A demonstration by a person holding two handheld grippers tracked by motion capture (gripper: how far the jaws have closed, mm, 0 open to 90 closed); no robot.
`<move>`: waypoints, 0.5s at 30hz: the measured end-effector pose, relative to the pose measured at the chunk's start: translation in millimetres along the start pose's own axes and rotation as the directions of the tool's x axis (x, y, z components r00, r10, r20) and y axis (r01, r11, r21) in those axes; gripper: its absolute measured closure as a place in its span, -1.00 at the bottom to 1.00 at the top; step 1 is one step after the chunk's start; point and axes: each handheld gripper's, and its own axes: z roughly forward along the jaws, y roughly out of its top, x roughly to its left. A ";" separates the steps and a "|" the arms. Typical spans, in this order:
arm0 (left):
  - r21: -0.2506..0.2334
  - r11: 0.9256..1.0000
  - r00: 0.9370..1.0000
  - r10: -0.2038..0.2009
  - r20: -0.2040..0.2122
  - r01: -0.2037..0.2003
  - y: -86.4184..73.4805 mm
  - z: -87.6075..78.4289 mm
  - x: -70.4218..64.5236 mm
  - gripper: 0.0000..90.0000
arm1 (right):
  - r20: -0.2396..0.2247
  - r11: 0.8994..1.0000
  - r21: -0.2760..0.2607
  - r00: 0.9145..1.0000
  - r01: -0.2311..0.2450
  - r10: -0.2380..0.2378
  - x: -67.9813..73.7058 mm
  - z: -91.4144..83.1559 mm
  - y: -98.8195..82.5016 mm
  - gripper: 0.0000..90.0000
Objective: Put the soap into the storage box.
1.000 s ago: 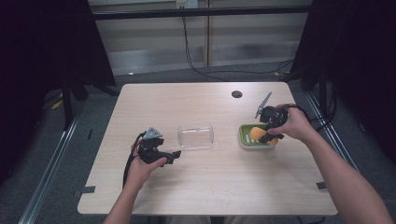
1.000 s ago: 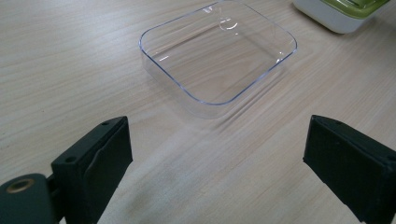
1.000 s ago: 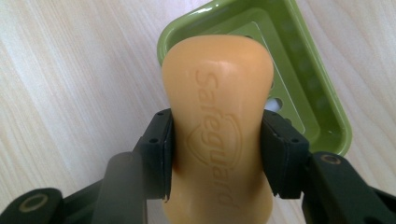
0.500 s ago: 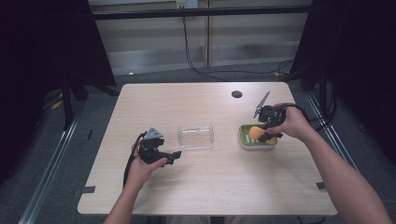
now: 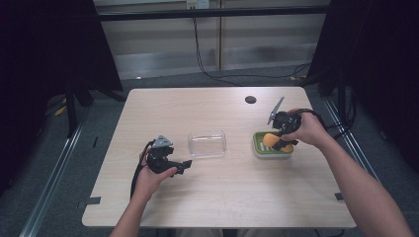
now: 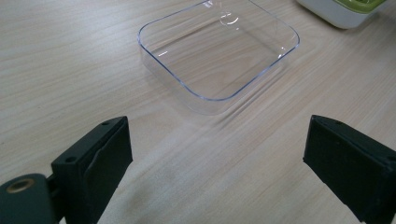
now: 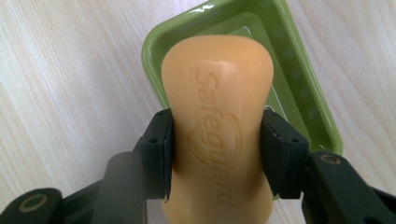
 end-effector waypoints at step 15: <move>-0.003 1.000 1.000 -0.011 0.001 0.011 -0.6 2.6 -0.1 -0.83 | 0.014 1.000 -0.001 1.000 0.021 -0.021 -5.6 0.2 2.5 0.11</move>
